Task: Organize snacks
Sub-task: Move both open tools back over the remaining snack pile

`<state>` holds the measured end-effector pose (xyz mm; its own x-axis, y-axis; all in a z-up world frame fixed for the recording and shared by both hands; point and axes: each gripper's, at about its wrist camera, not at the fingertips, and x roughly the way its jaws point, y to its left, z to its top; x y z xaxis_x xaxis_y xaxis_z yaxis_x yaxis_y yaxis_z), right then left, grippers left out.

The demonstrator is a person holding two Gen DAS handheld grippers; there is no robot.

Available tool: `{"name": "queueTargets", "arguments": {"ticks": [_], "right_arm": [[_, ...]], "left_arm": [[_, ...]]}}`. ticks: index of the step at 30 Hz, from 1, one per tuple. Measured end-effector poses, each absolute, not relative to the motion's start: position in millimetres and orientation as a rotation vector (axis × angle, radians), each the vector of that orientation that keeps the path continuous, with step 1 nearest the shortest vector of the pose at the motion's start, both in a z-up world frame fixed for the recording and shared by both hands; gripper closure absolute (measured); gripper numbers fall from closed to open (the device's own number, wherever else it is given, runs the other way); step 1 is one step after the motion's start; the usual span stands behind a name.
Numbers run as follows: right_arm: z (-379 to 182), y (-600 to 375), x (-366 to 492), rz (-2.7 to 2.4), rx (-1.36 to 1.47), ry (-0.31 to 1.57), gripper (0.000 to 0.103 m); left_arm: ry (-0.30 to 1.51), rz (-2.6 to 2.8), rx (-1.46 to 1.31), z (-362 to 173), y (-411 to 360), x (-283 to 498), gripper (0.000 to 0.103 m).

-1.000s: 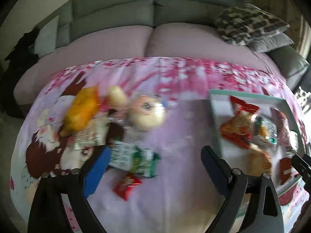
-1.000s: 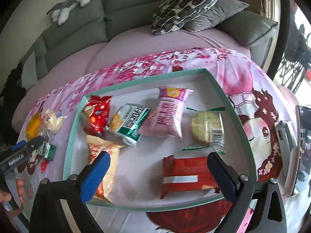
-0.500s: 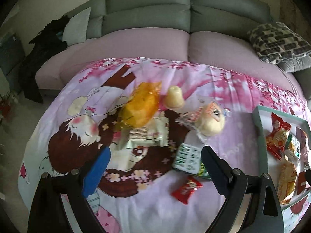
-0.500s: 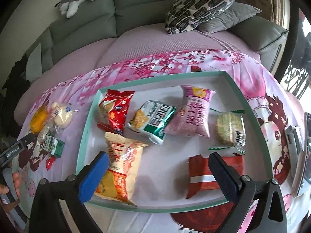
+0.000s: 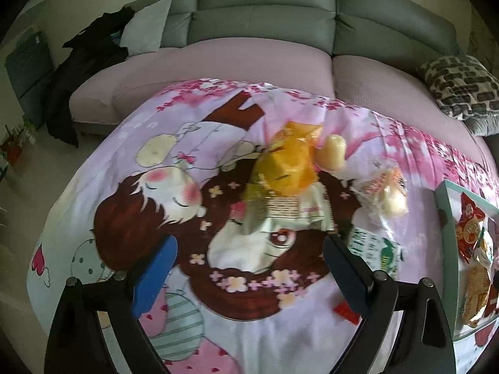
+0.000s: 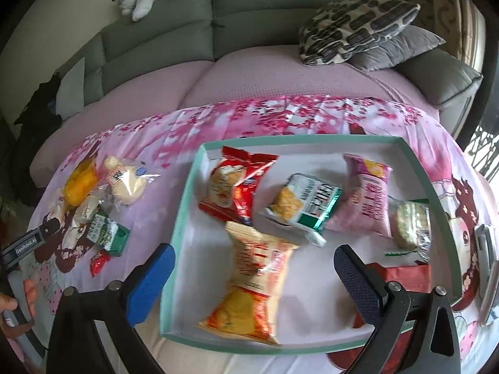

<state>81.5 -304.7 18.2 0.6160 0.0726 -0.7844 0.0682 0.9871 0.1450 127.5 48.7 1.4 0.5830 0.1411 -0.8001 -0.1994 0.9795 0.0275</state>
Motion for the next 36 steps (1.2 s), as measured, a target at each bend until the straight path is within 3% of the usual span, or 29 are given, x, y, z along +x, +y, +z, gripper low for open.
{"name": "queueTargets", "arguments": {"ticks": [19, 36], "right_arm": [[12, -206, 97, 0.169, 0.058, 0.977, 0.0], [-24, -158, 98, 0.247, 0.001, 1.053, 0.0]], "left_arm": [[0.921, 0.171, -0.138, -6, 95, 118, 0.008], [1.016, -0.043, -0.091, -33, 53, 119, 0.008]]}}
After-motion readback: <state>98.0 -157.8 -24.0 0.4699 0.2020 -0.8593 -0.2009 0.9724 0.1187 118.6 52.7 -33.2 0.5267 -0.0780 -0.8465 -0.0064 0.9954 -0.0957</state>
